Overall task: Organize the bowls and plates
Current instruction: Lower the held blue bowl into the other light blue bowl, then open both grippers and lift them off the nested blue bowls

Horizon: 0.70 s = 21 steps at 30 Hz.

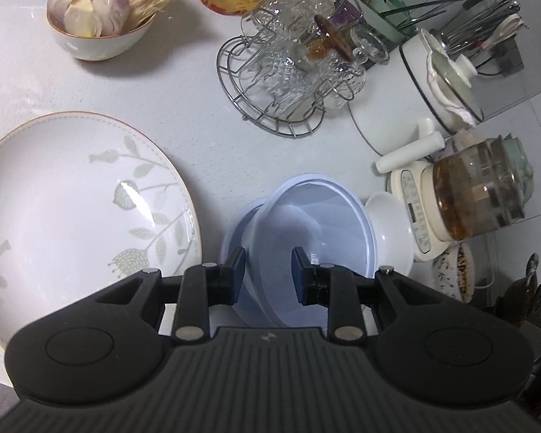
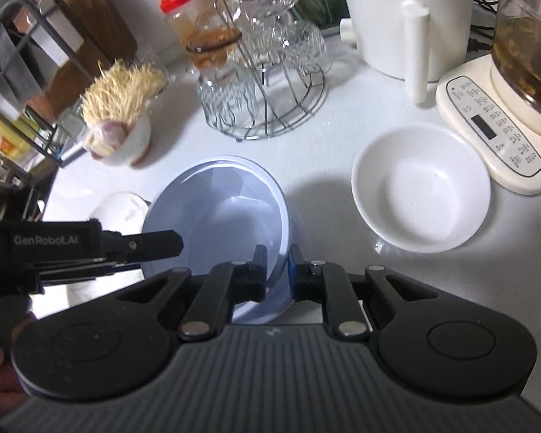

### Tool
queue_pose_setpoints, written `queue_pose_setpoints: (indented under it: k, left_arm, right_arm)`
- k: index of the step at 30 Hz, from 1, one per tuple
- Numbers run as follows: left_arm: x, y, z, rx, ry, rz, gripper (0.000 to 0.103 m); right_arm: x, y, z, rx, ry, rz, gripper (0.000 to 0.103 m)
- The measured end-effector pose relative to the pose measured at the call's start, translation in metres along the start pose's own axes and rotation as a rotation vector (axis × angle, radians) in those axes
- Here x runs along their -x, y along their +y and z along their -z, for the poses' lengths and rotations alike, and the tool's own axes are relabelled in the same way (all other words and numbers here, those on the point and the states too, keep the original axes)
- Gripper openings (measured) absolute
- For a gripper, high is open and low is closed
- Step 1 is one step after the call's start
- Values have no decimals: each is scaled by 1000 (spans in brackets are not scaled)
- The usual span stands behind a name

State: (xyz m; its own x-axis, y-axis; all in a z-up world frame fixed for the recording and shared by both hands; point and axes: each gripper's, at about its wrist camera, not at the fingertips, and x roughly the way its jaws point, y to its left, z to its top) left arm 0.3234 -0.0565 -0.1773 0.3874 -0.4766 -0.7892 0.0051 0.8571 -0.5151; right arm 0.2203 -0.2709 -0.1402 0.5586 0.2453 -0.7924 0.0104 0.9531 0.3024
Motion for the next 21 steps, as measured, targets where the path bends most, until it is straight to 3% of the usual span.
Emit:
queue_pose_setpoints:
  k: [15,17,19,20,21]
  left_arm:
    - [-13,-1,-9,-25,45,-44,31]
    - [-15,-5,-8,-51,62,-63,37]
    - [-13,-8,-7,-71,66,-74,54]
    - [-12,-10,-6,-85,65,-81,58]
    - [-10,-12,-6,-96,62,-88,60]
  right_arm:
    - [-14,-2,-2,-2,14,2,17]
    - [-11,1,-2,17,7,23,17]
    - [-7,6,-2,49,-8,43,17]
    - [-6,6,-2,50,-10,47,18]
    - [-5,5,-2,42,-11,52,26]
